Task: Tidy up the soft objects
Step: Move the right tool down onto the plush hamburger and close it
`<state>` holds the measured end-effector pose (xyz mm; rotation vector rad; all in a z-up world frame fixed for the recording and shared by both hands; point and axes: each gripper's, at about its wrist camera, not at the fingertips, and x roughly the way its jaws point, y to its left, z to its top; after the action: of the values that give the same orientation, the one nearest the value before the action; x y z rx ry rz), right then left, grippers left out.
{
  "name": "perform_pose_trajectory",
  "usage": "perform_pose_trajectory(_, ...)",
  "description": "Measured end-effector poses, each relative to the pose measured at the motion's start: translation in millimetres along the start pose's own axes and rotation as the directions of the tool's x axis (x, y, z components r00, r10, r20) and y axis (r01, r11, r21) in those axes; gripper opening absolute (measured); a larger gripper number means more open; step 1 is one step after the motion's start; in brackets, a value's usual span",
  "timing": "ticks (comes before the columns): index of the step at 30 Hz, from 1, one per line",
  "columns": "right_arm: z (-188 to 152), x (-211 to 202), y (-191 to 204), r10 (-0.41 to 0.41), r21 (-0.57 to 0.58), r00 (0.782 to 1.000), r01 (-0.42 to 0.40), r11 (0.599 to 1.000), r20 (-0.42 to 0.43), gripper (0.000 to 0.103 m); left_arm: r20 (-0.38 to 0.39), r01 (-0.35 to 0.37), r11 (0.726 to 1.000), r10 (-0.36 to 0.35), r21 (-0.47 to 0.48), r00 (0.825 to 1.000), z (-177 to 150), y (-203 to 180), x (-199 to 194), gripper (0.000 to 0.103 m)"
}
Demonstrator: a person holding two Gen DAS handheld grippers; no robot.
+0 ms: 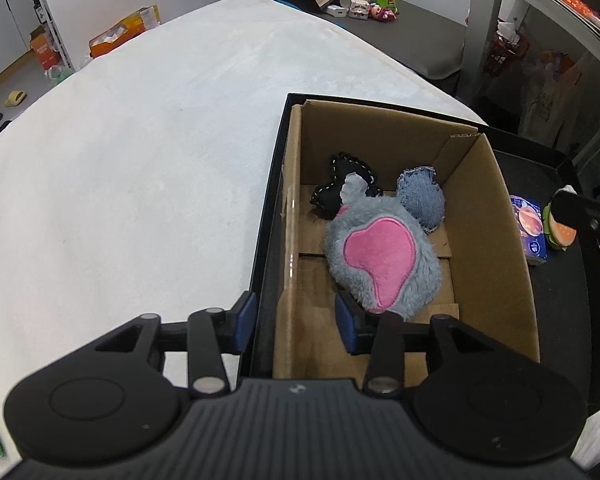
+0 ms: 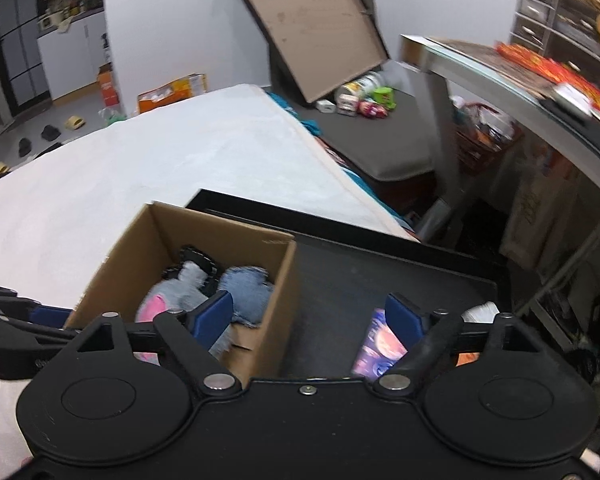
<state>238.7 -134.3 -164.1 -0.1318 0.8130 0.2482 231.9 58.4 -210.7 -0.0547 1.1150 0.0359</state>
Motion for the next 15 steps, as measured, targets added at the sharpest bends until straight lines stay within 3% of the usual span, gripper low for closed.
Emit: perform_pose_trajectory(15,-31.9,5.4,-45.7,-0.043,0.095,0.998,0.047,0.994,-0.041,0.09,-0.008,-0.028,0.999,0.028,0.025,1.0,5.2,-21.5,4.6,0.07)
